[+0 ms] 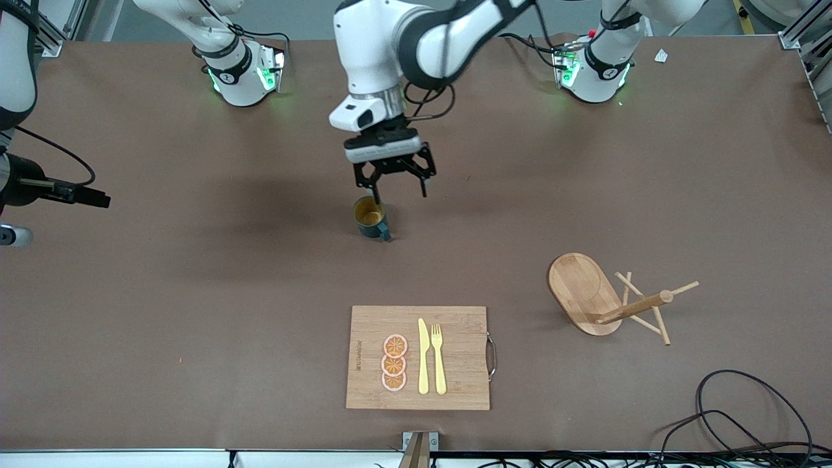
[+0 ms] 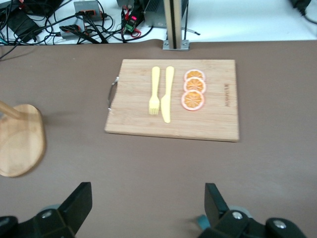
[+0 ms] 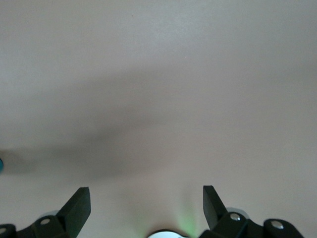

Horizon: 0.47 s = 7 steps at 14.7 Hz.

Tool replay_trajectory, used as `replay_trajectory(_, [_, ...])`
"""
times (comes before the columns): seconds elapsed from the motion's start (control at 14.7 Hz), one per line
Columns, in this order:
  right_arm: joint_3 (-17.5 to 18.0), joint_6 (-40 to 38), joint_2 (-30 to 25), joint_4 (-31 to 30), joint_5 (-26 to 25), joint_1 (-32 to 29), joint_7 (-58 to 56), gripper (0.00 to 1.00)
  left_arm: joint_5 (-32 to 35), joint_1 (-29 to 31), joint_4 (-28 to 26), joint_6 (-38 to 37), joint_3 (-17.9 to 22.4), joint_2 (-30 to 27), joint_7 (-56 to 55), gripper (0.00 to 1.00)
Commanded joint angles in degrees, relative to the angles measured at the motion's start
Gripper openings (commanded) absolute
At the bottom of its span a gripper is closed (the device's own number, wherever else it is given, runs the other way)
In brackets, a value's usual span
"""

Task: Transfer cup from left to right arm and place
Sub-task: 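Raise the left gripper away while the right gripper reaches the mug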

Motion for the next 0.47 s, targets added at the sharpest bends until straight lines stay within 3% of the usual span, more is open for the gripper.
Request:
replay_trajectory(0.0, [0.5, 0.6, 0.1, -0.8, 0.0, 2.6, 12.0, 1.0, -6.9, 5.4, -0.2, 0.8, -0.6, -2.8, 9.1, 1.0])
replay_trajectory(0.14, [0.5, 1.1, 0.2, -2.0, 1.2, 5.8, 23.3, 1.0, -14.0, 10.6, 3.5, -0.5, -0.6, -3.1, 16.7, 1.0])
replay_trajectory(0.41, [0.5, 4.1, 0.1, -4.8, 4.9, 12.5, 48.1, 1.0, -23.5, 19.7, 5.8, -5.5, -0.6, -5.8, 26.9, 1.0])
